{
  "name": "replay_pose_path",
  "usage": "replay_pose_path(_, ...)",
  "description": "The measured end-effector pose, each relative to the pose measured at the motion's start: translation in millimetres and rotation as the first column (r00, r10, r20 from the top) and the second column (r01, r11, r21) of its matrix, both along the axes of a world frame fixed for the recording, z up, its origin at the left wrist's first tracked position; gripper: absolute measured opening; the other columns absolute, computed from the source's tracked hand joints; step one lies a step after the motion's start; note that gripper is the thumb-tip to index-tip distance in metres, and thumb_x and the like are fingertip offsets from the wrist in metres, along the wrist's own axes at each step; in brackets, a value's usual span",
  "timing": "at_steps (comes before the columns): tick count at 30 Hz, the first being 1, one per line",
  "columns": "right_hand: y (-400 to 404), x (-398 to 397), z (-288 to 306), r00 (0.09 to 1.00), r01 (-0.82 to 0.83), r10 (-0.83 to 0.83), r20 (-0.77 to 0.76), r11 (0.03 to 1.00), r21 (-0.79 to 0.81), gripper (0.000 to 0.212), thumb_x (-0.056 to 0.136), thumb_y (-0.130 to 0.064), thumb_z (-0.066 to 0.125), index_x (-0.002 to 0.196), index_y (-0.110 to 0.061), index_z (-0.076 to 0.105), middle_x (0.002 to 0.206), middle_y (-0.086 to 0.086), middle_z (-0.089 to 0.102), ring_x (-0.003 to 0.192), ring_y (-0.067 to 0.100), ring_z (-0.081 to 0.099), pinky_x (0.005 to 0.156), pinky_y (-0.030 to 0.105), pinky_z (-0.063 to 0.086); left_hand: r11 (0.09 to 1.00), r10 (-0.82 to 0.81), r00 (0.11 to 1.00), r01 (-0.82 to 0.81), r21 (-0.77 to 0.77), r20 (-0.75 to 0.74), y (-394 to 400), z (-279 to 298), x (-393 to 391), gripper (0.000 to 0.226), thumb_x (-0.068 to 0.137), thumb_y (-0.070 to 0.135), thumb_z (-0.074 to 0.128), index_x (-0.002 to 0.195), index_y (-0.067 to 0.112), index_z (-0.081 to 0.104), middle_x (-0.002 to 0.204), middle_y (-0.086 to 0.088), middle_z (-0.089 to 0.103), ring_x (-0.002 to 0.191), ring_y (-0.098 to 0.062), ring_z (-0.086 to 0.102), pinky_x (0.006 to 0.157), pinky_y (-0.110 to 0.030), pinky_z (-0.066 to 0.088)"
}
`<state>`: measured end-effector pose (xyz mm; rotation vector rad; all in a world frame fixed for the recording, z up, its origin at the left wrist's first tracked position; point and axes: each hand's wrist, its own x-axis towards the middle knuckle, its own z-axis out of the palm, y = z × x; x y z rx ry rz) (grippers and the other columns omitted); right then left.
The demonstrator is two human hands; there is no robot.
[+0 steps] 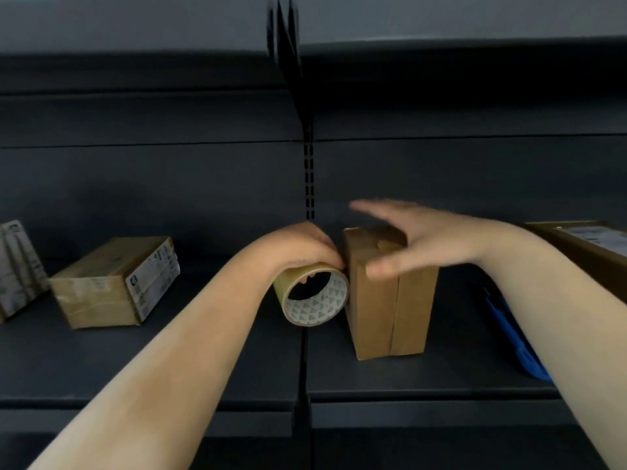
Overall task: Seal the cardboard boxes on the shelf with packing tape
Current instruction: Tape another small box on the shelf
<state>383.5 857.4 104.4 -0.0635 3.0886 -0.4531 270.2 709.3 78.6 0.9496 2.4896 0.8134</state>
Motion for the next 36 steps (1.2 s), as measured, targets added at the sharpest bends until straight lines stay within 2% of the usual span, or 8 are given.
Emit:
replay_pose_path(3,-11,-9,-3,0.989,-0.081,0.042,0.142,0.955,0.285,0.107,0.063,-0.065,0.068,0.145,-0.045,0.001,0.157,-0.011,-0.002,0.143,0.015,0.000,0.116,0.042,0.005,1.000,0.014,1.000,-0.014,0.008,0.010,-1,-2,0,0.017,0.080,0.023,0.066,0.091,0.010,0.068,0.067,-0.003,0.061,0.054,-0.012,0.057,0.041,-0.018,0.043)
replay_pose_path(10,-5,-12,-11,0.994,-0.095,0.078,0.073,0.960,0.262,0.089,0.073,-0.059,0.064,0.141,-0.052,0.006,0.153,-0.005,0.015,0.137,0.020,0.014,0.110,0.038,0.020,0.888,-0.293,0.880,0.106,0.447,0.375,-59,-14,-17,0.037,0.075,0.049,0.067,0.085,0.013,0.068,0.051,-0.002,0.058,0.046,-0.009,0.054,0.050,-0.022,0.045)
replay_pose_path(13,-1,-7,-12,0.987,-0.160,0.154,0.052,0.976,0.150,0.093,0.072,-0.053,0.069,0.136,-0.060,0.002,0.144,-0.012,0.021,0.131,0.011,0.016,0.109,0.035,0.023,0.809,-0.389,0.843,0.121,0.575,0.371,-82,-14,-26,0.041,0.051,0.053,0.082,0.071,0.018,0.073,0.047,0.000,0.057,0.042,-0.009,0.054,0.047,-0.020,0.046)
replay_pose_path(18,0,-3,-20,0.980,-0.194,0.180,-0.090,0.963,-0.186,0.092,0.060,-0.056,0.073,0.125,-0.074,0.011,0.133,-0.019,0.027,0.124,0.006,0.025,0.103,0.028,0.030,0.738,-0.479,0.807,0.156,0.657,0.346,-98,0,-27,0.041,0.049,0.047,0.085,0.073,0.015,0.075,0.052,-0.004,0.064,0.046,-0.012,0.060,0.050,-0.022,0.050)
replay_pose_path(23,14,2,-35,0.979,-0.200,0.154,-0.137,0.863,-0.464,0.085,0.052,-0.058,0.072,0.125,-0.069,0.030,0.131,-0.014,0.038,0.118,0.009,0.044,0.100,0.030,0.041,0.874,-0.173,0.928,-0.009,0.485,0.329,-107,10,-30,0.051,0.033,0.059,0.085,0.057,0.017,0.070,0.036,0.003,0.045,0.031,-0.007,0.041,0.035,-0.018,0.036)
replay_pose_path(26,17,3,-51,0.970,-0.231,0.141,-0.196,0.782,-0.579,0.090,0.047,-0.066,0.076,0.128,-0.063,0.035,0.131,-0.011,0.044,0.115,0.006,0.050,0.098,0.027,0.042,0.932,-0.109,0.940,-0.017,0.361,0.323,-107,4,-23,0.040,0.047,0.057,0.079,0.056,0.020,0.069,0.035,0.002,0.043,0.031,-0.006,0.039,0.035,-0.018,0.034)
replay_pose_path(31,20,3,-69,0.964,-0.236,0.085,-0.251,0.708,-0.666,0.093,0.048,-0.067,0.077,0.131,-0.057,0.037,0.133,-0.016,0.047,0.115,-0.001,0.051,0.089,0.011,0.043,0.998,0.030,0.992,-0.037,0.054,0.119,-88,3,-17,0.015,0.082,0.029,0.066,0.093,0.020,0.068,0.042,0.005,0.047,0.035,-0.005,0.040,0.035,-0.018,0.030)
replay_pose_path(36,27,6,-80,0.969,-0.202,0.025,-0.247,0.659,-0.725,0.095,0.045,-0.066,0.078,0.130,-0.058,0.038,0.131,-0.021,0.049,0.117,-0.003,0.050,0.091,0.012,0.041,0.981,-0.022,0.999,0.031,-0.192,0.046,-61,8,-9,0.021,0.084,0.030,0.063,0.096,0.016,0.072,0.060,0.000,0.053,0.043,-0.006,0.046,0.036,-0.015,0.036)
